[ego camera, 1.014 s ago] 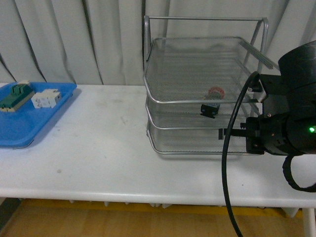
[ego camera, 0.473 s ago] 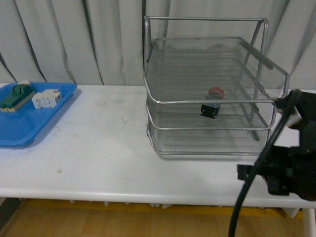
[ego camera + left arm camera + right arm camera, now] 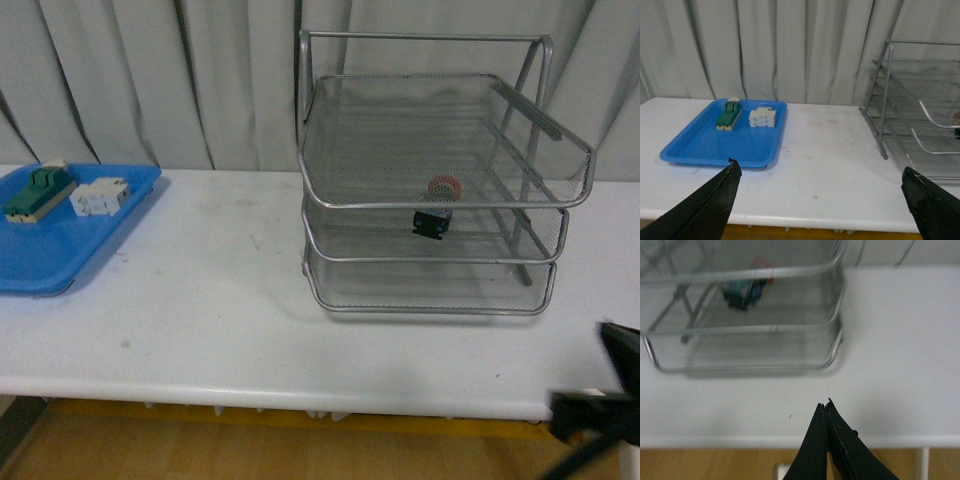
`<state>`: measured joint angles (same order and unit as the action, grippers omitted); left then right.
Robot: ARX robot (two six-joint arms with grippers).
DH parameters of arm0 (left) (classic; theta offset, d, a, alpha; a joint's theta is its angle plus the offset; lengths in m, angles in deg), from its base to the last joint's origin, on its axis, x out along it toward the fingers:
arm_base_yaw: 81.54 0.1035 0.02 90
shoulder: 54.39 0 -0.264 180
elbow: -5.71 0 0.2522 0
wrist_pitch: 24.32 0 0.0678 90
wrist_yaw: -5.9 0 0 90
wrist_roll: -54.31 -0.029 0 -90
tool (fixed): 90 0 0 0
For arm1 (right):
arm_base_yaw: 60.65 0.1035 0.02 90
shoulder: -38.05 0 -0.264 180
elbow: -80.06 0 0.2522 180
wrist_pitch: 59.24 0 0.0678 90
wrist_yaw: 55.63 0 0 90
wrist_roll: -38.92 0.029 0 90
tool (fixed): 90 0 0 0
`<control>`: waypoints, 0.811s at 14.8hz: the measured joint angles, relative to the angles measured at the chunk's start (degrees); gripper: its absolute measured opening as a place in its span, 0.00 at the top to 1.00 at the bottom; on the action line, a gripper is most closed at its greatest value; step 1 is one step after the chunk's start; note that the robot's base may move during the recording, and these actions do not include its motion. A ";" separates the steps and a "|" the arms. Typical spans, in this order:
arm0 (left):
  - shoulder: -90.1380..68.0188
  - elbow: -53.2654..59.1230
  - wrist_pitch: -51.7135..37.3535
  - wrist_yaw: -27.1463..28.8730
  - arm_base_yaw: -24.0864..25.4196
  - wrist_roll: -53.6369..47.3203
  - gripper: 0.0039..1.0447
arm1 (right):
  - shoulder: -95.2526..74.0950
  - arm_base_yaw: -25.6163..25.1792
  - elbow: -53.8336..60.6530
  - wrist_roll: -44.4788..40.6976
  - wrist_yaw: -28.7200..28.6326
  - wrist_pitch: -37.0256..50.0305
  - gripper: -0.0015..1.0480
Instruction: Place button on rack with both arms
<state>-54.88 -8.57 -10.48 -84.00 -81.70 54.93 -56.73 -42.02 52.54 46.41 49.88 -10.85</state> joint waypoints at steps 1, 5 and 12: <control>0.00 0.00 0.31 0.07 0.26 0.00 0.06 | 6.43 -1.20 3.85 -3.34 1.53 5.55 0.98; 0.00 0.00 0.13 -0.09 0.15 0.00 0.06 | 27.50 -7.10 7.50 -6.78 -3.80 -3.67 0.98; 0.00 0.00 0.13 -0.09 0.15 0.00 0.06 | 51.80 -15.45 12.63 -7.21 -13.09 -20.87 0.98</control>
<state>-54.88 -8.57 -10.35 -84.08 -81.55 54.93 -4.93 -57.47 65.18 39.19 36.79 -31.72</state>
